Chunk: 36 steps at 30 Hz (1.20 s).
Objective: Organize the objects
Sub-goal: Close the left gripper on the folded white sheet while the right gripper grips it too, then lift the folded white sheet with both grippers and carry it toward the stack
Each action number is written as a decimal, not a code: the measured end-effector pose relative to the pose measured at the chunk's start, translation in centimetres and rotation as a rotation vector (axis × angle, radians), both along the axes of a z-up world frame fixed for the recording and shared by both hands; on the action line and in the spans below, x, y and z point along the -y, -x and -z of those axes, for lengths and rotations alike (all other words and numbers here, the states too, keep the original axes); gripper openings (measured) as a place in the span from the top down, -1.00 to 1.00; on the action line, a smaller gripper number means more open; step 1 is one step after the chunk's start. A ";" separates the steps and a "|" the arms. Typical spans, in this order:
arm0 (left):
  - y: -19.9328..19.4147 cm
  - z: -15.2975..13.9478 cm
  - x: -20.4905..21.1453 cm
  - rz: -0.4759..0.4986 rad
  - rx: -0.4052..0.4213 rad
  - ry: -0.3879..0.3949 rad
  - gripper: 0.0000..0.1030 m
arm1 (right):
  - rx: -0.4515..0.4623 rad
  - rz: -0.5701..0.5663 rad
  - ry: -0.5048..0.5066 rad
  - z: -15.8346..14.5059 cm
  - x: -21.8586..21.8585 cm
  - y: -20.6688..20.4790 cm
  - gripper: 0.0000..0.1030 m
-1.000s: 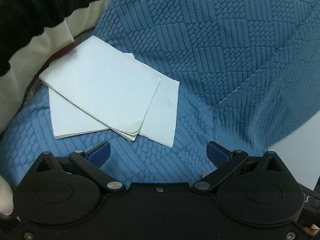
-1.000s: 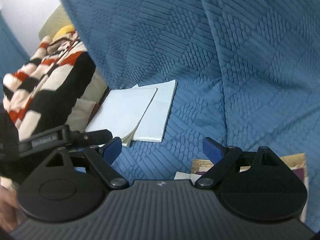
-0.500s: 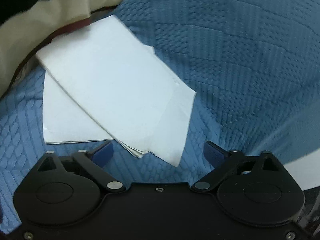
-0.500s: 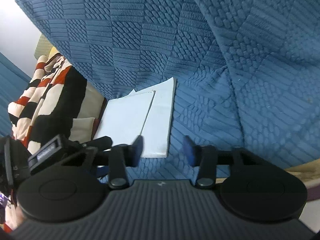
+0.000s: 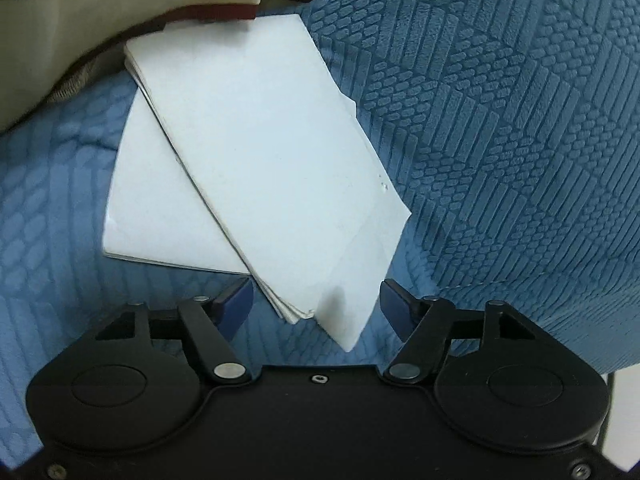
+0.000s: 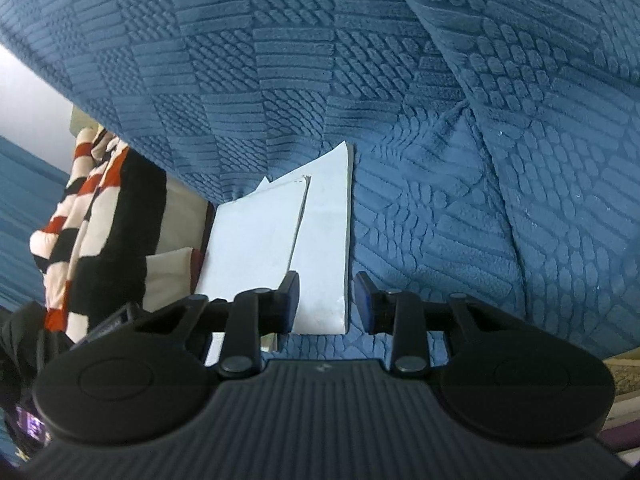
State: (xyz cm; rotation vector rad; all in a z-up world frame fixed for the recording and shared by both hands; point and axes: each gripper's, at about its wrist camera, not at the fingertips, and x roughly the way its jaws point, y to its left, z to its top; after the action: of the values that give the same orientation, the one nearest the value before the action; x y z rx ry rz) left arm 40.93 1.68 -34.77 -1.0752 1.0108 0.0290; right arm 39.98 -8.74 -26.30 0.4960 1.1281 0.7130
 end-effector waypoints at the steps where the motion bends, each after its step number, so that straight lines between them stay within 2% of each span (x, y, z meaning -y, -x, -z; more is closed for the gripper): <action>1: -0.1 0.2 -0.1 -0.008 -0.003 0.014 -0.24 | -0.008 0.004 -0.006 0.1 0.1 -0.1 0.34; 5: 0.0 1.5 -1.0 -0.101 -0.013 0.141 -0.16 | -0.040 0.009 -0.048 0.2 0.2 -0.1 0.34; 7: -0.1 1.9 -1.1 -0.130 -0.021 0.175 -0.07 | -0.056 0.013 -0.066 0.3 0.2 0.0 0.34; 10: -0.1 2.6 -1.1 -0.175 -0.041 0.197 0.29 | -0.070 0.019 -0.077 0.6 0.2 0.3 0.34; 12: 0.1 2.9 -1.2 -0.195 -0.056 0.206 0.62 | -0.079 0.025 -0.083 0.8 0.3 0.4 0.34; 13: 0.1 3.1 -1.2 -0.203 -0.060 0.214 0.66 | -0.084 0.028 -0.087 0.8 0.3 0.4 0.33; 17: 0.3 3.1 -1.2 -0.228 -0.066 0.245 0.73 | -0.110 0.043 -0.117 1.2 0.3 0.4 0.33; 20: 0.5 2.2 -1.2 -0.208 -0.021 0.245 0.79 | -0.125 0.056 -0.160 1.2 0.3 0.4 0.32; 22: 0.5 1.5 -1.3 -0.189 0.021 0.260 0.82 | -0.132 0.051 -0.187 1.2 0.2 0.3 0.32; 23: 0.6 1.2 -1.4 -0.183 0.040 0.271 0.90 | -0.139 0.050 -0.198 1.2 0.1 0.2 0.32; 27: 0.6 0.4 -1.6 -0.153 0.093 0.309 0.95 | -0.181 0.049 -0.242 1.4 -0.4 0.2 0.31; 33: 0.6 0.4 -1.3 -0.110 0.104 0.379 0.96 | -0.212 0.056 -0.297 1.5 -1.2 0.3 0.30; 36: 0.6 0.5 -1.1 -0.087 0.099 0.409 0.96 | -0.239 0.078 -0.330 1.8 -1.4 0.2 0.21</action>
State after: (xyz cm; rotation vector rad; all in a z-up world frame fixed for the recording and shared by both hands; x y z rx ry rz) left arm 40.31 2.78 -35.22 -1.4783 0.8998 -0.1658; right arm 39.78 -7.39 -28.08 0.9194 1.2104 0.7910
